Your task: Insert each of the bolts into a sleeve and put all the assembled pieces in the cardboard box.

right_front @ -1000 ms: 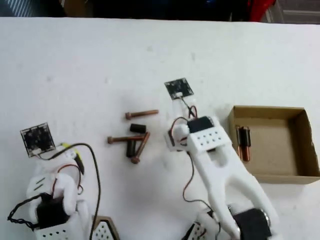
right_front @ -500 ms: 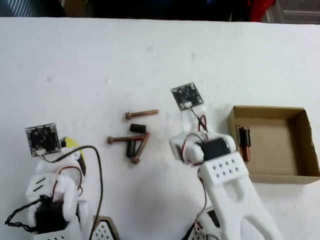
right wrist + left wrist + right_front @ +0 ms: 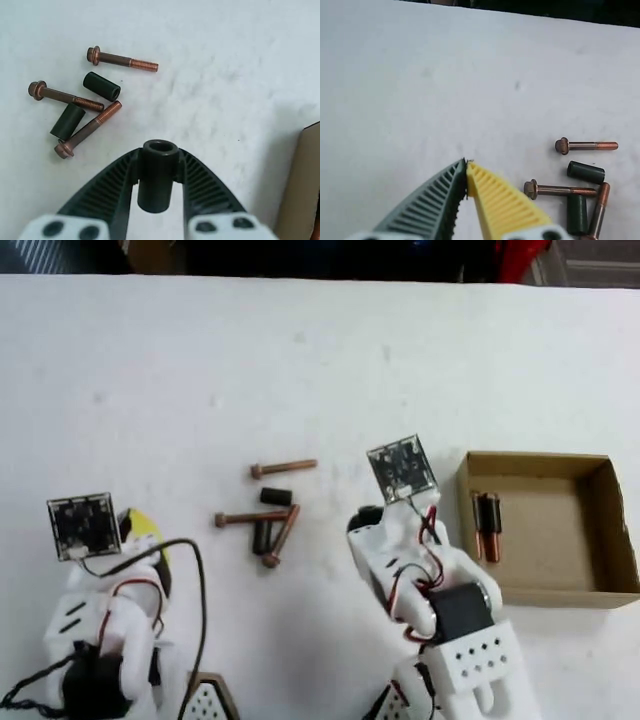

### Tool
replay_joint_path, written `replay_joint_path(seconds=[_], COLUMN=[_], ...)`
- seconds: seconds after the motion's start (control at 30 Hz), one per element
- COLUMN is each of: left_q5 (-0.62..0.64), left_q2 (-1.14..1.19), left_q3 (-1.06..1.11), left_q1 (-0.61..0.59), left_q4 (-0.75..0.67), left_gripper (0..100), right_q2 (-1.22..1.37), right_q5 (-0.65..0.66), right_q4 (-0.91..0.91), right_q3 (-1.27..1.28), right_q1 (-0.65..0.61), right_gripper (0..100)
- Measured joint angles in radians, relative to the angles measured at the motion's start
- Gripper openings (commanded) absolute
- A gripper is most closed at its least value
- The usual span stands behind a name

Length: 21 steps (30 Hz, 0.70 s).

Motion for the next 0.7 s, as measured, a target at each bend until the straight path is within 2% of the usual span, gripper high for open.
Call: replay_joint_path(seconds=[0.2, 0.43, 0.57, 0.7], left_q5=[-0.029, -0.035, -0.034, 0.046], left_q2=[0.048, 0.385, 0.577, 0.7], left_q3=[-0.091, -0.23, -0.278, -0.305], left_q1=[0.0, 0.003, 0.052, 0.129], left_q4=[0.046, 0.049, 0.049, 0.049], left_gripper=[2, 2, 2, 2], right_q2=[-0.028, -0.109, -0.17, -0.239], right_q5=[0.0, 0.0, 0.0, 0.0], right_q4=[0.018, 0.021, 0.021, 0.021], right_q3=[0.0, 0.049, 0.075, 0.117], right_q1=[0.014, 0.086, 0.083, 0.092], right_gripper=[1.6, 1.6, 1.6, 1.6])
